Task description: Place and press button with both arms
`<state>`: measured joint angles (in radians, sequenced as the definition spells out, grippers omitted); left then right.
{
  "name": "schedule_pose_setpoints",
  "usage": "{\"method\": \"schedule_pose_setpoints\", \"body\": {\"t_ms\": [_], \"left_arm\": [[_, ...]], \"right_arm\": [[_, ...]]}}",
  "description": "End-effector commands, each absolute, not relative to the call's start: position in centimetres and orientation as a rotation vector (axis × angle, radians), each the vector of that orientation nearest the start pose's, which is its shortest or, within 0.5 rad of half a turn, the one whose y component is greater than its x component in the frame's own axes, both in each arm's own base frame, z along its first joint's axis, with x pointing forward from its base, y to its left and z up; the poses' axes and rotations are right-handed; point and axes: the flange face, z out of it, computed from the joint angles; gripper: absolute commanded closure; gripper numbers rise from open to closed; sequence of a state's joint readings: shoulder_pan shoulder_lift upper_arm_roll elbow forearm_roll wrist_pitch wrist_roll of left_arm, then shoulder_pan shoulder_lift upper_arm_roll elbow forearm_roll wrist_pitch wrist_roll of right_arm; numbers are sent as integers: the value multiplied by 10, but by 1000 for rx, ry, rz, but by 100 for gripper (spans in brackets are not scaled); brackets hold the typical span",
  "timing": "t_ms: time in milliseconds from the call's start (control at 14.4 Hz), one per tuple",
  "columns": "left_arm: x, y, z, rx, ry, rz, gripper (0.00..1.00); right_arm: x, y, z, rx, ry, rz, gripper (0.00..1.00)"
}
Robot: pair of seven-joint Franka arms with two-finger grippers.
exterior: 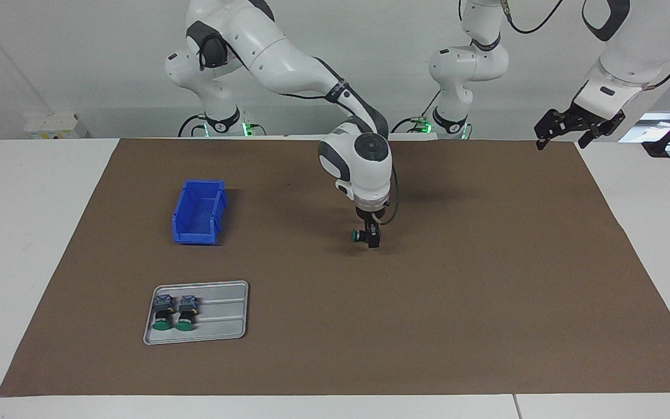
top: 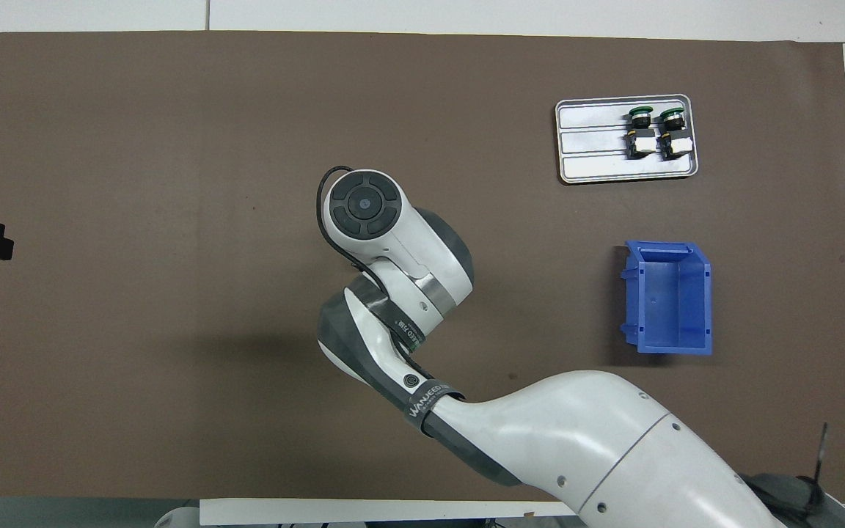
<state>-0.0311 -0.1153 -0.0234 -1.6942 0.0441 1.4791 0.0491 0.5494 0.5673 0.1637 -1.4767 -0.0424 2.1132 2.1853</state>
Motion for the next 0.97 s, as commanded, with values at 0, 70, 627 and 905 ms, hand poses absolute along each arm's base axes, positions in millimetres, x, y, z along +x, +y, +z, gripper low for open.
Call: {"method": "schedule_pose_setpoints", "body": {"t_ms": [0,70,627,905], "left_arm": [[501,-19,621,-3075,99,124,0],[501,-20,621,-3075,33,119,0],[505,-100,594,-3021,-433,155,0],[508,-131,575,-2996,-592,168,0]], "right_arm": [[586,372,426,-2359,1929,20,3],[592,347,447,-2393,1885,5,3],[604,162,542,-2932,1146,47,3],[579,91,590,-3061,838,98,3]]}}
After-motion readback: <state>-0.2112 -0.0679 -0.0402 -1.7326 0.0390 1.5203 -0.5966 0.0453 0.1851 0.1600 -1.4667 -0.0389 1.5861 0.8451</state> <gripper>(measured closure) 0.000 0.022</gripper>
